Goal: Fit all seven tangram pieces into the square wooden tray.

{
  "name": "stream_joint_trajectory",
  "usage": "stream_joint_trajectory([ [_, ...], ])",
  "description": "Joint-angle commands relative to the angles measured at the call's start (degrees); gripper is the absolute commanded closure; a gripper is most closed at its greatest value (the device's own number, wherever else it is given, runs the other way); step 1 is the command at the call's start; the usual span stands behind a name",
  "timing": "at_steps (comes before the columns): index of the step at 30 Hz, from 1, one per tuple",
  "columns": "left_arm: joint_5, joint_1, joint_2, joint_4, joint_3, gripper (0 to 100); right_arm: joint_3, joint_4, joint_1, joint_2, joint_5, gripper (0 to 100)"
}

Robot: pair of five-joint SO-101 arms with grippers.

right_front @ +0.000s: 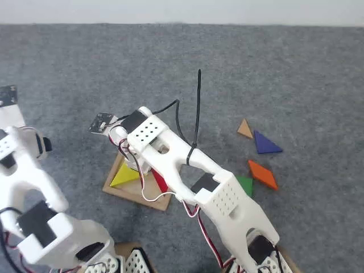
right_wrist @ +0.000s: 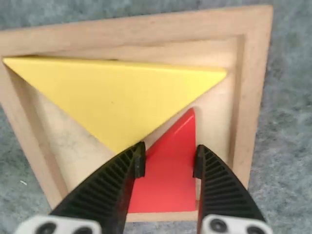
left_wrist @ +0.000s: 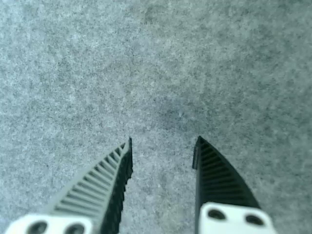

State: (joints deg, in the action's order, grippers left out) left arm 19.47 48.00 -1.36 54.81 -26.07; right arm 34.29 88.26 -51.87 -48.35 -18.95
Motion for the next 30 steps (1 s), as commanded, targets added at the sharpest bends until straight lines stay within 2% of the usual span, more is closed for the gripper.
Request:
stream_joint_trajectory([
  [1, 0.35, -0.09, 2.29, 1.76, 0.57, 80, 1.93, 2.59, 0.04, -3.30, -0.62, 83.1],
  [6, 0.35, -0.09, 2.29, 1.93, 0.66, 80, 8.00, 1.98, 0.04, -5.85, 5.19, 84.5],
  [11, 0.35, -0.18, 2.29, 1.93, 0.66, 80, 12.75, 1.98, 0.13, -8.31, 11.60, 98.0],
  [30, 0.44, -0.09, 2.29, 1.67, 0.75, 80, 23.47, 7.87, 6.55, 0.22, 24.62, 99.1],
])
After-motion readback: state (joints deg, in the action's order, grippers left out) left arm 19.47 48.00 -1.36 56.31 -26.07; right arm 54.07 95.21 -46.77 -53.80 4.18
